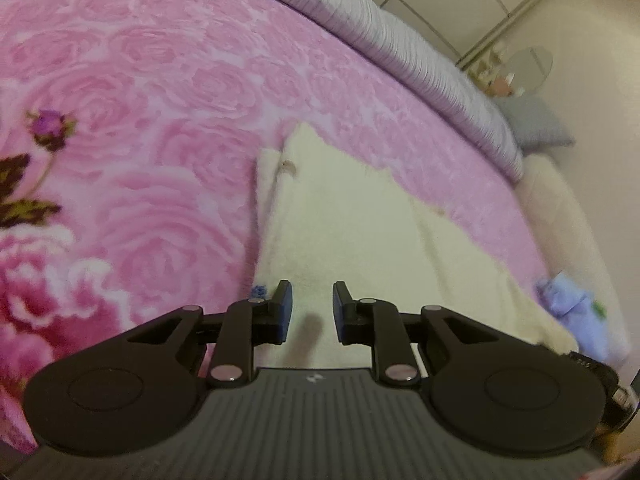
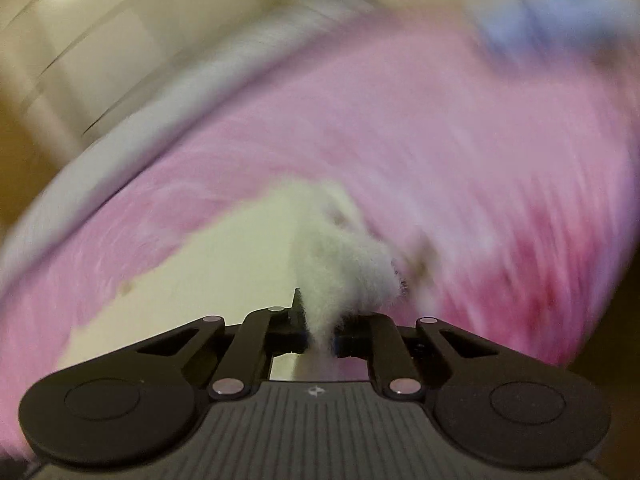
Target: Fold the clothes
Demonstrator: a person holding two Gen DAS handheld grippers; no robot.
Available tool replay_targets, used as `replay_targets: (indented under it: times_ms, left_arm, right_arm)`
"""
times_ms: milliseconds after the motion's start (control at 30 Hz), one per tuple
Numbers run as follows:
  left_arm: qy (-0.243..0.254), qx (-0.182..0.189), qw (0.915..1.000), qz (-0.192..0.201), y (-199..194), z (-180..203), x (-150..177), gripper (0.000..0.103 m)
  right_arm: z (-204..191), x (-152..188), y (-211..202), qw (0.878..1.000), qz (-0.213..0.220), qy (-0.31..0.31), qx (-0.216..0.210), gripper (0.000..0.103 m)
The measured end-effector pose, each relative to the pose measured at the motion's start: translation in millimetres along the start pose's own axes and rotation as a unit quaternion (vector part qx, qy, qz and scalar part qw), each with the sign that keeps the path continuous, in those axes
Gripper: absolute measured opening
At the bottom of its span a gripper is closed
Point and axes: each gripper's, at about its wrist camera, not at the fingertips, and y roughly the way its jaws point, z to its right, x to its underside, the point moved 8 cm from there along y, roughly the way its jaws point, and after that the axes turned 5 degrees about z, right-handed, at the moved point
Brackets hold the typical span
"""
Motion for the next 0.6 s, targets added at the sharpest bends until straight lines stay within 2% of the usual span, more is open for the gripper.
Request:
replay_targets:
  times_ms: [33, 67, 133, 233, 267, 367, 400, 433, 467, 500, 567, 600]
  left_arm:
    - [-0.007, 0.003, 1.0000, 0.005, -5.0, -2.4, -1.8, 0.017]
    - [-0.011, 0.004, 0.9999, 0.011, -9.9, -4.6, -3.3, 0.017]
    - [-0.021, 0.007, 0.9995, 0.020, -19.0, -8.6, -4.7, 0.017]
    - [-0.044, 0.013, 0.9986, 0.024, -30.3, -14.7, -2.5, 0.020]
    - [-0.050, 0.012, 0.9984, 0.024, -32.4, -16.3, -0.6, 0.021]
    - [-0.063, 0.013, 0.9978, 0.019, -36.2, -18.8, 5.6, 0.022]
    - [-0.067, 0.017, 0.9975, 0.017, -37.2, -18.6, 7.5, 0.022]
    - [-0.070, 0.022, 0.9972, 0.017, -38.6, -17.5, 8.9, 0.023]
    - [-0.074, 0.026, 0.9968, 0.016, -38.8, -16.5, 9.6, 0.024]
    - [-0.078, 0.030, 0.9964, 0.015, -38.3, -15.5, 10.2, 0.027]
    - [-0.086, 0.039, 0.9955, 0.013, -37.4, -13.7, 11.3, 0.027]
    - [-0.089, 0.042, 0.9951, 0.012, -35.5, -11.8, 11.4, 0.027]
  right_arm:
    - [-29.2, -0.5, -7.7, 0.997, 0.019, -0.065, -0.022, 0.012]
    - [-58.7, -0.6, -15.6, 0.990, 0.038, -0.129, -0.043, 0.012]
    - [-110.3, 7.6, -27.5, 0.966, 0.062, -0.236, -0.086, 0.012]
    - [-171.3, 50.4, -37.0, 0.920, 0.061, -0.357, -0.153, 0.013]
    - [-186.6, 69.7, -34.4, 0.903, 0.040, -0.392, -0.172, 0.014]
    - [-208.6, 121.1, -17.8, 0.873, -0.020, -0.442, -0.204, 0.028]
    - [-212.5, 137.0, -12.5, 0.863, -0.044, -0.456, -0.212, 0.039]
    - [-214.6, 140.2, -14.3, 0.859, -0.040, -0.462, -0.217, 0.046]
    - [-216.5, 143.1, -16.2, 0.855, -0.037, -0.466, -0.223, 0.060]
    - [-214.3, 139.8, -20.0, 0.859, -0.042, -0.454, -0.231, 0.065]
    - [-209.8, 132.7, -27.6, 0.867, -0.053, -0.429, -0.248, 0.065]
    - [-204.0, 123.7, -29.2, 0.876, -0.056, -0.408, -0.250, 0.065]
